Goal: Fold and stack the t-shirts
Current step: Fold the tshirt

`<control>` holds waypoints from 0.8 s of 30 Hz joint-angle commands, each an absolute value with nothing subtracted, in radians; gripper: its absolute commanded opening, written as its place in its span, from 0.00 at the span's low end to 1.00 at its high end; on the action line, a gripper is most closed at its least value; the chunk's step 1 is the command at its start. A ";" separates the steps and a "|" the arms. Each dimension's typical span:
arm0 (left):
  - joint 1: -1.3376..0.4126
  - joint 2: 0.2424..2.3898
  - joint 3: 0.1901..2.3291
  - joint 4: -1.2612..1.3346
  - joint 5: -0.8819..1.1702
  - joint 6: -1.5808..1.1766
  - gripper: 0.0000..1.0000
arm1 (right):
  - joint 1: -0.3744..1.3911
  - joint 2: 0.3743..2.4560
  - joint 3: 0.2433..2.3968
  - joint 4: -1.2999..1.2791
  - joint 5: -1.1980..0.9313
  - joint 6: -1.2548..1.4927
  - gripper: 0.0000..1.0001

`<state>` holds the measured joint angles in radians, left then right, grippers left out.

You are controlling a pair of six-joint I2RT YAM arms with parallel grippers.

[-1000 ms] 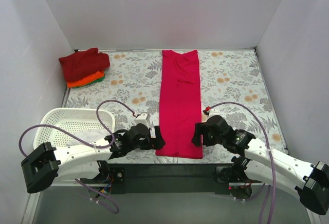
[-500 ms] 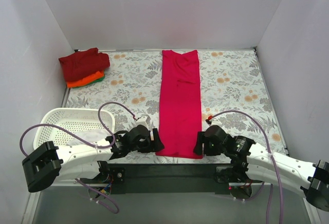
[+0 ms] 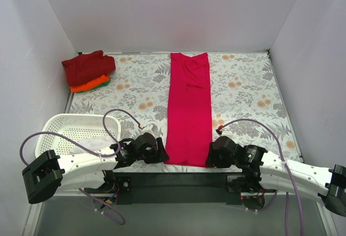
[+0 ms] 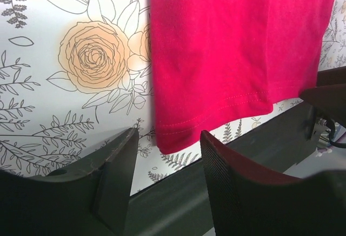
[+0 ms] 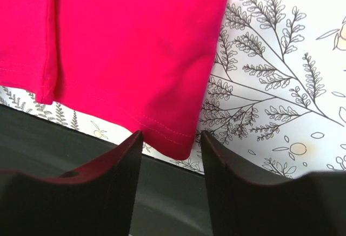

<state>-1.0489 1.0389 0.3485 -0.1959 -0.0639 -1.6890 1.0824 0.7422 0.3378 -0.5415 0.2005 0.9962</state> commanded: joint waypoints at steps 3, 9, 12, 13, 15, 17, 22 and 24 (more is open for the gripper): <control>-1.048 1.039 0.336 -0.284 -0.046 -1.706 0.42 | 1.109 0.776 0.354 -0.592 0.244 1.038 0.39; -1.049 1.034 0.344 -0.279 -0.028 -1.703 0.36 | 1.120 0.792 0.356 -0.581 0.252 1.046 0.36; -1.052 1.032 0.341 -0.265 -0.015 -1.710 0.34 | 1.127 0.795 0.353 -0.572 0.253 1.052 0.35; -1.052 1.031 0.341 -0.262 -0.015 -1.712 0.34 | 1.129 0.795 0.351 -0.569 0.253 1.052 0.34; -1.054 1.031 0.339 -0.256 -0.017 -1.712 0.33 | 1.129 0.799 0.347 -0.558 0.253 1.052 0.33; -1.054 1.034 0.341 -0.247 -0.012 -1.713 0.32 | 1.131 0.805 0.344 -0.552 0.250 1.052 0.32; -1.057 1.061 0.337 -0.196 -0.002 -1.717 0.31 | 1.137 0.810 0.336 -0.545 0.252 1.051 0.30; -1.057 1.074 0.337 -0.177 -0.002 -1.718 0.31 | 1.137 0.807 0.333 -0.542 0.253 1.052 0.30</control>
